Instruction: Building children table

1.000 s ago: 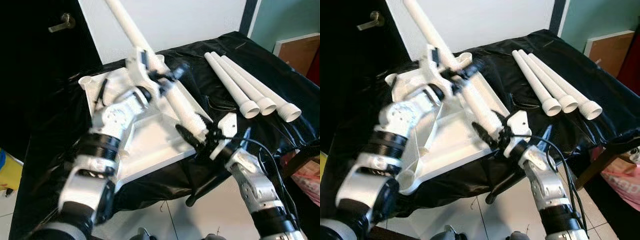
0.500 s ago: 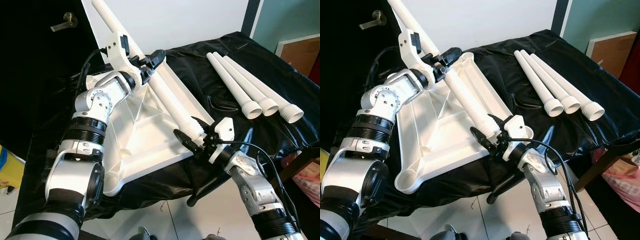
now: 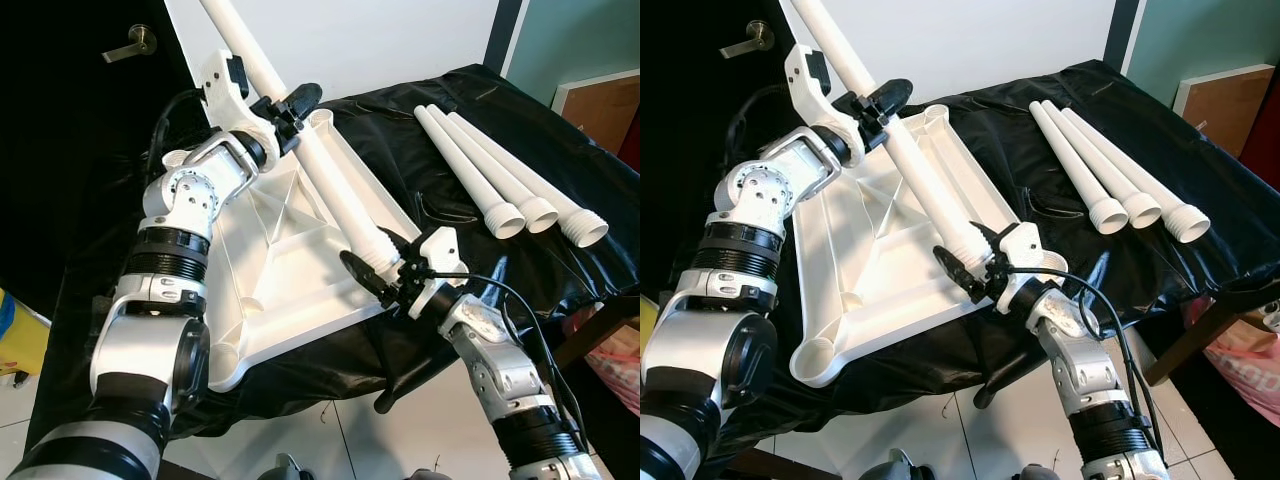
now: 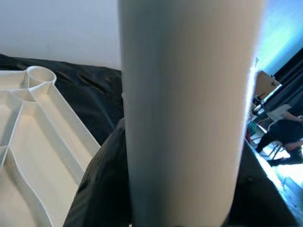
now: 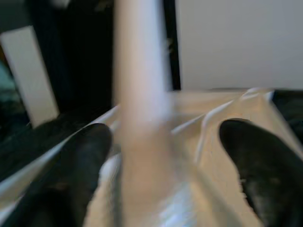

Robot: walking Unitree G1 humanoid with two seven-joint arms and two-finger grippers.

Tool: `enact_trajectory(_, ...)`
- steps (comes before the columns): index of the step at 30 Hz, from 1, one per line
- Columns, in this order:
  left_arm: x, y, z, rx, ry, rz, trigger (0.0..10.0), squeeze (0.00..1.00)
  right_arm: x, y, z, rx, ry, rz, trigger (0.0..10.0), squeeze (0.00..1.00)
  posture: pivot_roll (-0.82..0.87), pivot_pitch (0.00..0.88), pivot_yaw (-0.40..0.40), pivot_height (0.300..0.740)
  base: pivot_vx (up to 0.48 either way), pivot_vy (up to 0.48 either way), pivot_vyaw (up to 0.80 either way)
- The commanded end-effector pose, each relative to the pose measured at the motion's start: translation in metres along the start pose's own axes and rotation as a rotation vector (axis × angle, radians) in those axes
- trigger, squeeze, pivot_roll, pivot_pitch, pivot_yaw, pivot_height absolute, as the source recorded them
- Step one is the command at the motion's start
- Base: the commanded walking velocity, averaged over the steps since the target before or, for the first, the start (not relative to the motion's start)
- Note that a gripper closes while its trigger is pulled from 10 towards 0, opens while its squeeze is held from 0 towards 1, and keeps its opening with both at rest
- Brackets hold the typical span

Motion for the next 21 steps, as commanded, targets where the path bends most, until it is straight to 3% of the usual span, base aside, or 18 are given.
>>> enact_trajectory(1, 0.016, 0.002, 0.033, -0.215, -0.076, 0.026, 10.0, 0.00, 0.004, -0.001, 0.003, -0.014, -0.014, 0.013, 10.0, 1.00, -0.13, 0.000, 0.078, 0.740, 0.000, 0.000, 0.00)
enact_trajectory(10, 0.029, 0.002, 0.052, -0.238, -0.205, 0.093, 10.0, 0.00, 0.008, -0.004, 0.006, -0.007, 0.031, 0.001, 10.0, 1.00, -0.13, 0.000, 0.073, 0.740, 0.000, 0.000, 0.00)
enact_trajectory(11, 0.029, 0.001, 0.058, -0.243, -0.258, 0.105, 10.0, 0.00, 0.007, -0.007, 0.006, -0.009, 0.048, -0.015, 10.0, 0.00, -0.13, 0.000, 0.070, 0.740, 0.000, 0.000, 0.00)
enact_trajectory(13, 0.029, 0.001, 0.058, -0.243, -0.258, 0.105, 10.0, 0.00, 0.007, -0.007, 0.006, -0.009, 0.048, -0.015, 10.0, 0.00, -0.13, 0.000, 0.070, 0.740, 0.000, 0.000, 0.00)
enact_trajectory(17, 0.027, -0.001, 0.072, -0.257, -0.340, 0.128, 10.0, 0.00, 0.007, -0.012, 0.006, -0.012, 0.072, -0.040, 10.0, 0.00, -0.13, 0.000, 0.063, 0.740, 0.000, 0.000, 0.00)
enact_trajectory(19, 0.019, -0.003, 0.088, -0.277, -0.430, 0.147, 10.0, 0.00, 0.007, -0.020, 0.009, -0.033, 0.122, -0.065, 10.0, 0.00, -0.12, 0.000, 0.057, 0.740, 0.000, 0.000, 0.00)
enact_trajectory(21, 0.013, -0.005, 0.096, -0.288, -0.466, 0.152, 10.0, 0.00, 0.007, -0.024, 0.009, -0.037, 0.135, -0.079, 10.0, 0.00, -0.12, 0.000, 0.054, 0.740, 0.000, 0.000, 0.00)
Point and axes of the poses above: a point about 5 cm out from each wrist's last joint towards the gripper, its own y axis pointing back from the gripper into the wrist, its own x axis along the axis of the wrist's last joint, z = x × y, the point moved 5 cm from there along -y, pointing out of the wrist towards the gripper
